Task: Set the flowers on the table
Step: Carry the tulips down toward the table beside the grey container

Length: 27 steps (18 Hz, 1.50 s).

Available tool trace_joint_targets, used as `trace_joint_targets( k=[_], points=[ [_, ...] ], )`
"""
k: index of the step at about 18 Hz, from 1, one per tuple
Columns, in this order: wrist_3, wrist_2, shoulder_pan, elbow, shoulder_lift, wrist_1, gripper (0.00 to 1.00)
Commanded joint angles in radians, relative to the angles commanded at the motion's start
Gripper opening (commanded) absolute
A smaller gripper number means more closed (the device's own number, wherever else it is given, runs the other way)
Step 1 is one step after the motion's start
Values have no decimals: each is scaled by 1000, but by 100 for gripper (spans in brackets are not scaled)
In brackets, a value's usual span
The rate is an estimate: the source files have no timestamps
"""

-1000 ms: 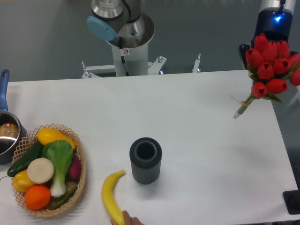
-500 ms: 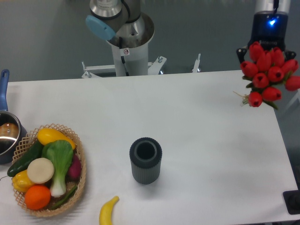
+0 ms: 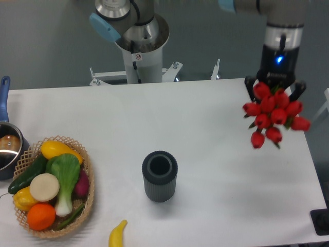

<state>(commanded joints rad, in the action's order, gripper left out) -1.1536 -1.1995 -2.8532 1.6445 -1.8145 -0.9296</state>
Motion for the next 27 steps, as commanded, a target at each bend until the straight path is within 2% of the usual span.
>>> trace_joint_targets(
  k=[4, 8, 15, 27],
  points=[
    [-15, -89, 29, -12, -58, 0, 38],
    [-26, -260, 107, -38, -120, -2, 38],
    [-26, -397, 162, -37, -184, -2, 38],
    [0, -397, 186, -45, -267, 9, 38]
  ],
)
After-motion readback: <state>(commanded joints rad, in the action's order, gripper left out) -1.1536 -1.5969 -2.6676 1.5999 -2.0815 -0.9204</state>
